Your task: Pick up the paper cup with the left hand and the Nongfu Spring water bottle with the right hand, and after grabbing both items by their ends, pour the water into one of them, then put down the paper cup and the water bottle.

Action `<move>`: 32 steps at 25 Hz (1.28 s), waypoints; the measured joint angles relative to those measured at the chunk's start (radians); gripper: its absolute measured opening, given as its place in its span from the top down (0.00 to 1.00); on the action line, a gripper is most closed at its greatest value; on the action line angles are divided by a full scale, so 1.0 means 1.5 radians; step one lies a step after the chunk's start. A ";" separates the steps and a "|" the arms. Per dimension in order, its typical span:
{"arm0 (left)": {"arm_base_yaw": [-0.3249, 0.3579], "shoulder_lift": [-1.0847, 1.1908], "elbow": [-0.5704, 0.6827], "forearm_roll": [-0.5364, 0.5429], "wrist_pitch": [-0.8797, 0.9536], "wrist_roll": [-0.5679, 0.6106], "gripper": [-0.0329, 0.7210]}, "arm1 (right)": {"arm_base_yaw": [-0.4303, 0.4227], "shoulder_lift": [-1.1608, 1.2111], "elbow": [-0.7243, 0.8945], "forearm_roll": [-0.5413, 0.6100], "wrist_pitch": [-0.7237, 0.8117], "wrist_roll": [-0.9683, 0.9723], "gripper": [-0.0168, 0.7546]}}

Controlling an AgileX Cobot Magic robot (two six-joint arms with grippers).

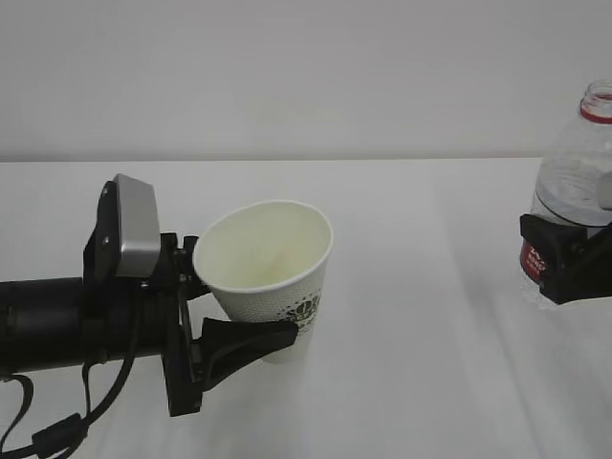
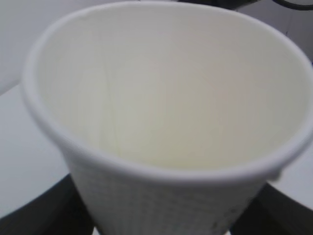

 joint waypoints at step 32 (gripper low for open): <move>-0.118 0.091 -0.066 -0.028 0.031 0.010 0.26 | 0.000 0.000 0.000 -0.050 -0.004 0.000 0.36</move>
